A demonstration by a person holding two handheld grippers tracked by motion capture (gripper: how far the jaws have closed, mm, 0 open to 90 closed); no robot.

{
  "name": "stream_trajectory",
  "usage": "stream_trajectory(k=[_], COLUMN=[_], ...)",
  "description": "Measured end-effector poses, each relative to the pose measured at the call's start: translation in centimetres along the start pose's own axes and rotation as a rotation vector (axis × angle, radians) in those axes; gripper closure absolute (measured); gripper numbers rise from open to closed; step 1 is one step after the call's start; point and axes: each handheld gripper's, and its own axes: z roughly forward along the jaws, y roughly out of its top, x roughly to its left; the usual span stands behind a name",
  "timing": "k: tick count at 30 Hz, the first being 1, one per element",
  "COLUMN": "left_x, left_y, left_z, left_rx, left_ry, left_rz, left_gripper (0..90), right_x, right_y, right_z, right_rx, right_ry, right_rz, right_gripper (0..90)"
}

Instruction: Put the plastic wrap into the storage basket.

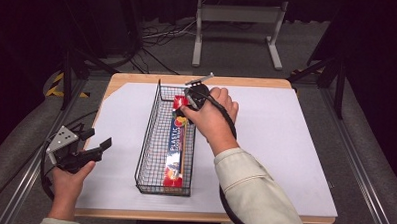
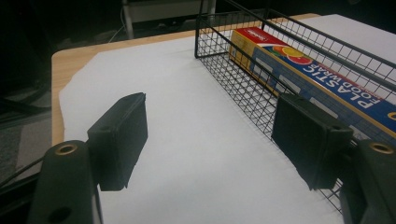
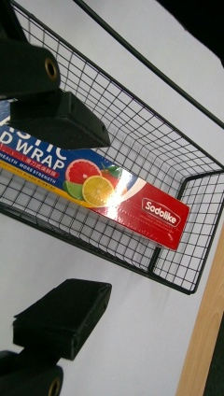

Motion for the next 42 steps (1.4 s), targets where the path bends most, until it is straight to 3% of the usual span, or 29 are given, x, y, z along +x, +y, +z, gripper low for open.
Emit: stream_trajectory(k=[5, 8, 11, 14, 20, 25, 32, 42], left_x=[-0.1, 0.0, -0.1, -0.2, -0.3, -0.4, -0.2, -0.2], left_y=[-0.1, -0.2, -0.2, -0.3, -0.4, -0.5, -0.7, -0.8], left_z=[0.0, 0.0, -0.1, -0.2, -0.3, -0.4, -0.8, -0.8], left_rx=[0.005, 0.005, 0.01, 0.018, 0.019, 0.014, 0.002, 0.0], left_ry=[-0.002, -0.003, 0.012, 0.013, 0.008, -0.006, -0.005, -0.02], left_rz=[-0.001, 0.003, 0.008, 0.019, 0.027, 0.034, 0.044, 0.05], left_gripper=[27.1, 27.1, 27.1, 27.0, 26.9, 26.8, 26.6, 26.4], right_x=[-2.0, -2.6, -3.9, -4.5, -6.6, -9.2, -11.4, -15.1], right_y=[-0.1, -0.2, -0.7, -1.4, -2.4, -3.7, -5.3, -7.5], right_z=[-1.0, -1.4, -2.4, -3.3, -5.4, -6.7, -8.1, -10.0], right_rx=[-0.01, -0.017, -0.037, -0.048, -0.092, -0.13, -0.158, -0.233], right_ry=[0.053, 0.052, 0.086, 0.114, 0.148, 0.171, 0.216, 0.212], right_rz=[-0.079, -0.09, -0.096, -0.142, -0.182, -0.179, -0.191, -0.162], right_gripper=[25.0, 24.9, 23.7, 22.8, 22.3, 22.0, 21.9, 21.1])
